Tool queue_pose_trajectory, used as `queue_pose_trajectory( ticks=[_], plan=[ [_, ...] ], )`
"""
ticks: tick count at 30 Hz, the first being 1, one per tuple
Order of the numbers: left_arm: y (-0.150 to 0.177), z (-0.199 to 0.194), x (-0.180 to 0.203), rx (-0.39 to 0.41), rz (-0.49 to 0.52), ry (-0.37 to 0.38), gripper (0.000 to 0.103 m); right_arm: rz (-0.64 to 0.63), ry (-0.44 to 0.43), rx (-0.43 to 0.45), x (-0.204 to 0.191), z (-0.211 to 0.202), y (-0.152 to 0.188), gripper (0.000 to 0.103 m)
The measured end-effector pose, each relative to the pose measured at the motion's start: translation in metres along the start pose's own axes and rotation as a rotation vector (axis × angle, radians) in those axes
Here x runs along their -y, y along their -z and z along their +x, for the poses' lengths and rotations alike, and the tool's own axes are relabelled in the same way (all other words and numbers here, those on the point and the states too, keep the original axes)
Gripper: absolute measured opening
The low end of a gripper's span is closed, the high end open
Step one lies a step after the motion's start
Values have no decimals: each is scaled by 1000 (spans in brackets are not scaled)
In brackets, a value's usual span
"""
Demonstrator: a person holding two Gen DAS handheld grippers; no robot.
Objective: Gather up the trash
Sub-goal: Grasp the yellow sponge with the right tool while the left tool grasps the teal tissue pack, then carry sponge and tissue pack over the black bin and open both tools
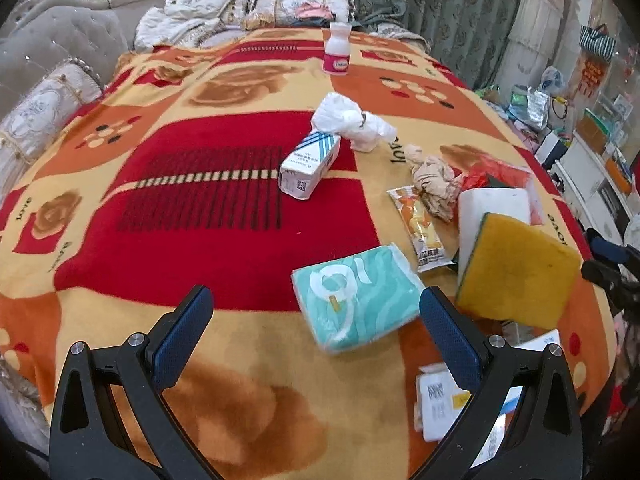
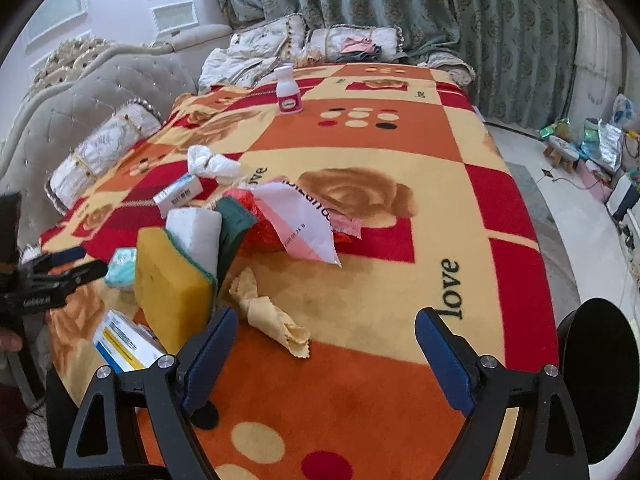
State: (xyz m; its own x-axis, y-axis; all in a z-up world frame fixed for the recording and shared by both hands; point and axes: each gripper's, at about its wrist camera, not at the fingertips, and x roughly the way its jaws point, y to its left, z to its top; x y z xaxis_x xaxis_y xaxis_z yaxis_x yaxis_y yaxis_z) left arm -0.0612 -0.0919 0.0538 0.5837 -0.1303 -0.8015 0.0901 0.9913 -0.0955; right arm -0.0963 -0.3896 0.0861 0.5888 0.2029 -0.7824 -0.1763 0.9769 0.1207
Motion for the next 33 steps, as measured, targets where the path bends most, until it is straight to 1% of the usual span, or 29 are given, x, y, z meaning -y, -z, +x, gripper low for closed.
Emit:
queue_pose_trajectory(
  ticks=[5,7,9,11,13,15,17,18,20,21,22,23,24,26,27,28,30,31,33],
  plan=[
    [-4,6,-4,-8,5,12,102,-23,-24,-44,-4,12,7,89],
    [-6,10,-7,-22,-4,21,102,-22,-37,-45,-6,13,6,89],
    [-7,14,-8,-34,-7,30,102,-11,-67,-37,-9,11,-1,89],
    [-8,20,-8,-42,0,31,102,-11,-137,-12,-18,4,-11,89],
    [-9,25,-7,-54,3,37,102,-36,-183,3,-30,1,-19,89],
    [-9,30,-7,-69,-3,67,101,-109,-231,-4,-52,1,-25,89],
    [-9,36,-5,-91,-1,90,86,-198,-243,-9,-77,4,-27,89],
    [-9,39,-4,-98,3,95,81,-240,-240,-10,-88,7,-27,89],
    [-10,42,-4,-108,-3,134,65,-316,-230,-25,-105,16,-25,89],
    [-11,42,-4,-111,-11,156,60,-348,-220,-36,-112,21,-24,89],
    [-13,41,-5,-110,-17,157,55,-379,-210,-48,-117,25,-22,89],
    [-14,40,-4,-105,-13,151,48,-412,-192,-65,-123,32,-20,89],
    [-15,38,-4,-101,-9,148,44,-437,-175,-76,-126,37,-17,89],
    [-16,33,-8,-95,-22,154,33,-466,-150,-83,-125,43,-12,89],
    [-18,31,-10,-96,-31,165,31,-463,-137,-89,-123,45,-12,78],
    [-19,29,-11,-98,-34,175,30,-449,-137,-97,-118,46,-11,74],
    [-19,26,-10,-95,-26,173,29,-384,-178,-94,-106,44,-13,67],
    [-18,24,-9,-94,-25,170,27,-352,-203,-83,-100,39,-14,66],
    [-17,21,-9,-93,-40,172,25,-326,-212,-68,-94,34,-17,64]
  ],
)
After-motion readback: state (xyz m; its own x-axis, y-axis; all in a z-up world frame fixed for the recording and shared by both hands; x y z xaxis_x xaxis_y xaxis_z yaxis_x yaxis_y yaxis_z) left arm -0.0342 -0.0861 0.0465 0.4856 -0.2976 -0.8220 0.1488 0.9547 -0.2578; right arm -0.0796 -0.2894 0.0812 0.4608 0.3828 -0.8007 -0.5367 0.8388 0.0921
